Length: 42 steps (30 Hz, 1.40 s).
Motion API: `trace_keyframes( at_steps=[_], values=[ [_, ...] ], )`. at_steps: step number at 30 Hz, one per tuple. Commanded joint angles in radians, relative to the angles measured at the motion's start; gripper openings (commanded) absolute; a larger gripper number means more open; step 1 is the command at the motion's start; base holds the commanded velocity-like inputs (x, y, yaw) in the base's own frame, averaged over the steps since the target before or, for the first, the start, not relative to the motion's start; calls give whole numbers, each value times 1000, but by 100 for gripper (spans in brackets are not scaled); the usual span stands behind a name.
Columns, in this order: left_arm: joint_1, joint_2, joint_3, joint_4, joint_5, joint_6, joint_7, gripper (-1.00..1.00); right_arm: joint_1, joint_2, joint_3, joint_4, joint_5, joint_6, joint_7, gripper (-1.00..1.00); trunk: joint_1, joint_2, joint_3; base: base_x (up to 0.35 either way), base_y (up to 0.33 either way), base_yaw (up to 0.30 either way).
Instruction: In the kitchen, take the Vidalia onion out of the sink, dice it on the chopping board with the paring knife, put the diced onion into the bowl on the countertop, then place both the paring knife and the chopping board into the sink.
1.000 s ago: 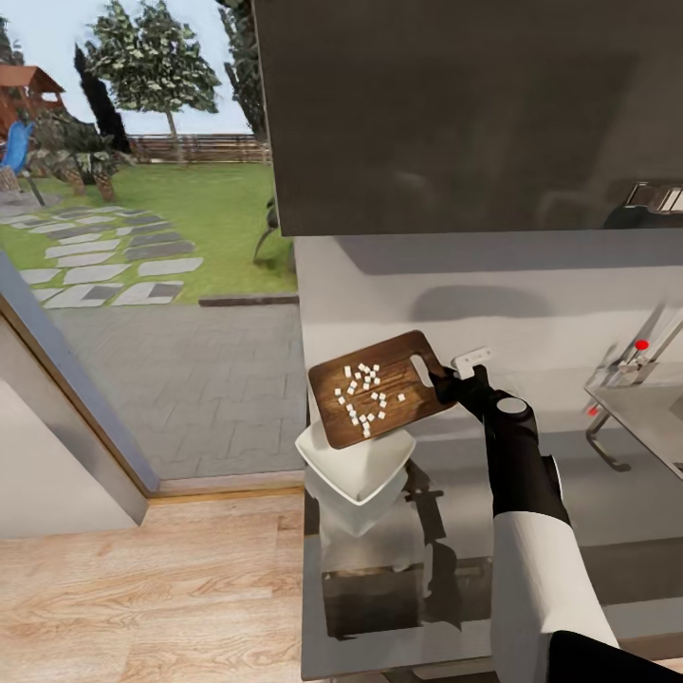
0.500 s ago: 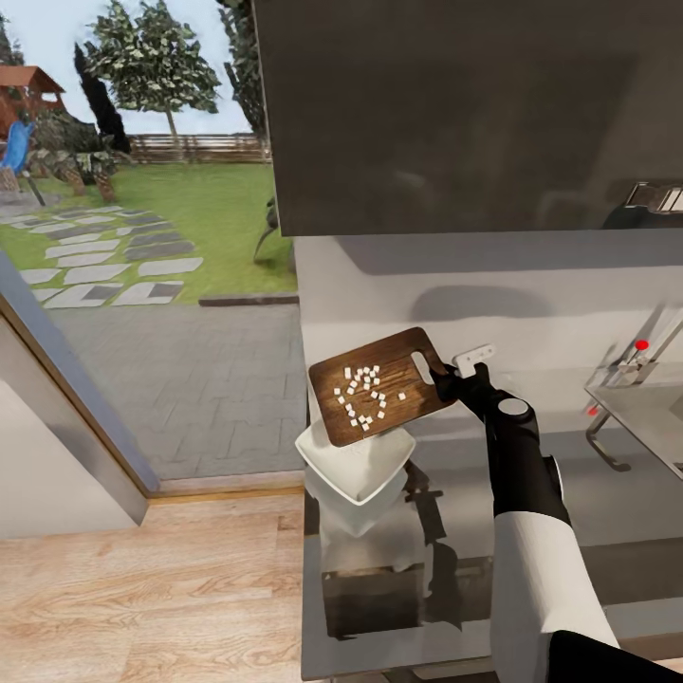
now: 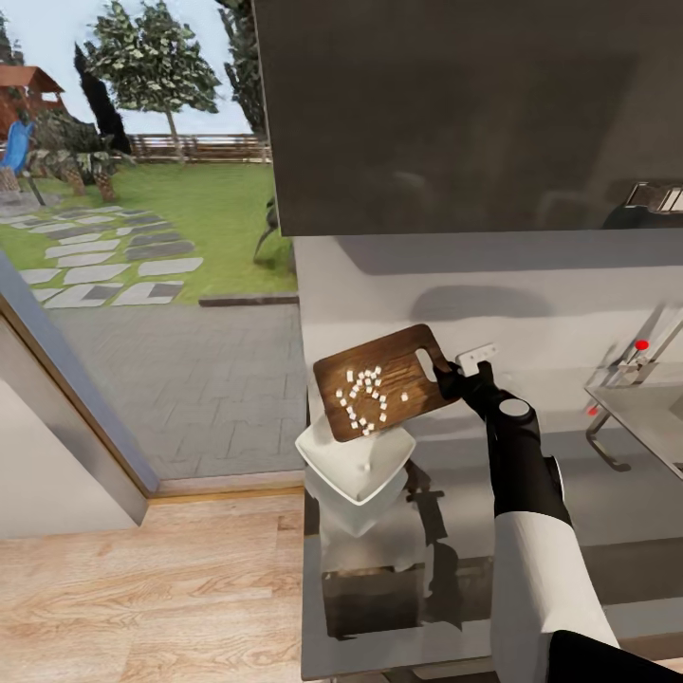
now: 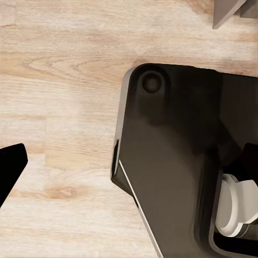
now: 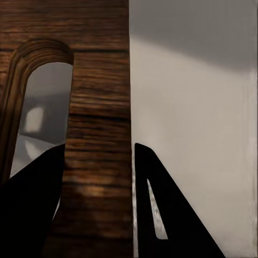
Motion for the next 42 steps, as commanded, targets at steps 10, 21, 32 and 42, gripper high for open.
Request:
trace_keyframes(
  at_steps=[10, 21, 32, 42],
  values=[
    [0, 0, 1, -1, 11, 0, -10, 100, -1, 1, -2, -2, 6, -36, -45, -100, 1, -2, -2, 0, 0, 0],
    [0, 0, 1, -1, 11, 0, -10, 100, -1, 1, 0, -2, 8, -36, -47, -100, 1, -2, -2, 0, 0, 0],
    [0, 0, 1, -1, 11, 0, -10, 100, -1, 1, 1, -2, 10, -37, -50, -100, 1, -2, -2, 0, 0, 0],
    [0, 0, 1, -1, 11, 0, -10, 100, -1, 1, 1, -2, 11, -37, -84, -100, 1, -2, -2, 0, 0, 0]
  ],
)
